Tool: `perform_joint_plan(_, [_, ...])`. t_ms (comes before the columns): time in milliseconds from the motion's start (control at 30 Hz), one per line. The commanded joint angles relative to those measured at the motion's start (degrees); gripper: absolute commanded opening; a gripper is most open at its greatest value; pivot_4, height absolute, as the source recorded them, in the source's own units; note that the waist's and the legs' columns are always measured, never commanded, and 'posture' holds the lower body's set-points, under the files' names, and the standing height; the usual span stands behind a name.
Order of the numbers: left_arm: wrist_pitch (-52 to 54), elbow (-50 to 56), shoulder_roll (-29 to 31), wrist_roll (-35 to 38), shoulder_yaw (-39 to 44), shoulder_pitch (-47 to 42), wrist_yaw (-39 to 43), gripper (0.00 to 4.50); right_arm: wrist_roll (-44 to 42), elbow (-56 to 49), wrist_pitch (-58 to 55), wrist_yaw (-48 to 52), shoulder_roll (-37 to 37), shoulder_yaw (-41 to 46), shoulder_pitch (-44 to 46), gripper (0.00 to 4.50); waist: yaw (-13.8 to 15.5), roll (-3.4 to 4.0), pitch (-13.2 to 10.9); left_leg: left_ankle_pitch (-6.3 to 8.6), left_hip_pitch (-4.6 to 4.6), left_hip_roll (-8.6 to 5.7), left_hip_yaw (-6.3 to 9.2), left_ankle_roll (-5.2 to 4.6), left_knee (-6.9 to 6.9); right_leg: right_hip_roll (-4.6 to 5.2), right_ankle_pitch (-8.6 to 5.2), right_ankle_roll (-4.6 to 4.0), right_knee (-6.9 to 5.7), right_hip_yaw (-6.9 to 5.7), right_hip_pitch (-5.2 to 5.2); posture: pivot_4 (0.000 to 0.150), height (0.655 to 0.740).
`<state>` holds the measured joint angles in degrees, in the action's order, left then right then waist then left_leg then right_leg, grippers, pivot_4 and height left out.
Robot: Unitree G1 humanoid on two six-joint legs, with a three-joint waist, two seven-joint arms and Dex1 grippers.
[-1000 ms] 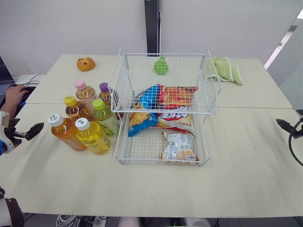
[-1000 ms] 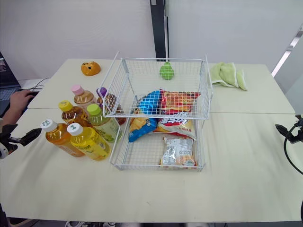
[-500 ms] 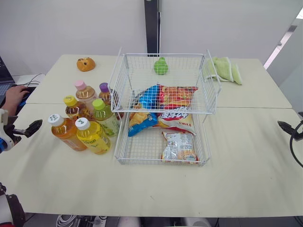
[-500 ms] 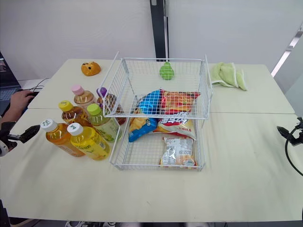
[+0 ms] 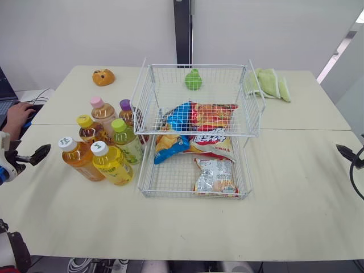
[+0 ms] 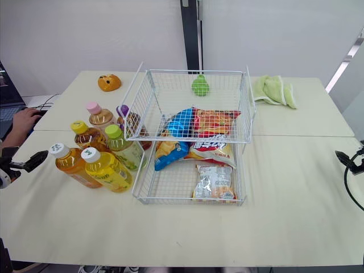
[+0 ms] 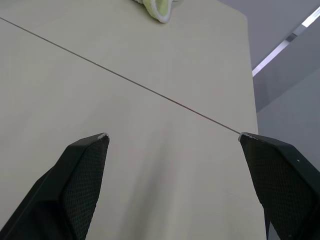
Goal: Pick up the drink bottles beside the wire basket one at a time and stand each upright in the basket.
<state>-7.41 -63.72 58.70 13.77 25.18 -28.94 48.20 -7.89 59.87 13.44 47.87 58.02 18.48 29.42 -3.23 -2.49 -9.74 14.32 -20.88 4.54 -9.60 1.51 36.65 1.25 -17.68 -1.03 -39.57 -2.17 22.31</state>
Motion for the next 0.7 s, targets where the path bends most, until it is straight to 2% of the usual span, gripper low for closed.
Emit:
perform_joint_plan(33, [-1.27, -0.07, 1.92, 0.05, 0.67, -1.02, -1.71, 4.5, -2.21, -2.6, 1.39, -4.64, 0.92, 3.32, 1.75, 4.46, 0.0, 0.0, 0.0, 0.0, 0.0, 0.0, 0.0, 0.0, 0.01, 0.0, 0.0, 0.0, -0.01, 0.0, 0.0, 0.15, 0.74])
perform_joint_plan(200, [-4.34, -0.21, 1.01, -0.42, 1.04, -1.7, -8.22, 4.5, -6.8, -14.07, -7.23, -0.05, 0.43, 3.44, 4.22, 4.46, -0.15, 0.01, -0.01, 0.0, 0.0, 0.01, 0.01, 0.0, 0.07, 0.0, 0.0, 0.0, -0.12, 0.04, 0.02, 0.15, 0.74])
perform_joint_plan(400, [-3.02, -2.8, -0.41, -0.03, 0.08, -4.12, -7.91, 4.5, -20.76, -45.59, -25.69, 6.24, -1.78, 1.91, 6.3, 4.46, 0.05, 0.02, -0.01, 0.0, -0.02, 0.01, 0.06, 0.0, 0.14, 0.0, -0.02, -0.02, -0.32, 0.04, 0.08, 0.15, 0.74])
perform_joint_plan(533, [-2.83, -3.33, -2.44, -0.36, -0.72, -4.38, -6.44, 4.5, -34.72, -67.06, -42.09, 4.98, -2.78, 0.03, 8.21, 4.46, 0.61, 0.01, -0.01, 0.02, -0.11, 0.01, 0.14, -0.02, 0.19, 0.0, -0.04, -0.06, -0.33, -0.02, 0.11, 0.15, 0.74])
perform_joint_plan(700, [-2.27, -3.55, -3.87, 0.45, -0.32, -4.52, -4.44, 4.5, -52.09, -82.9, -55.43, -1.63, -5.02, -0.82, 10.79, 4.46, 1.43, -0.22, 0.11, 0.06, -0.24, 0.03, 0.23, -0.08, 0.29, 0.0, -0.05, -0.09, -0.31, -0.09, 0.16, 0.15, 0.74])
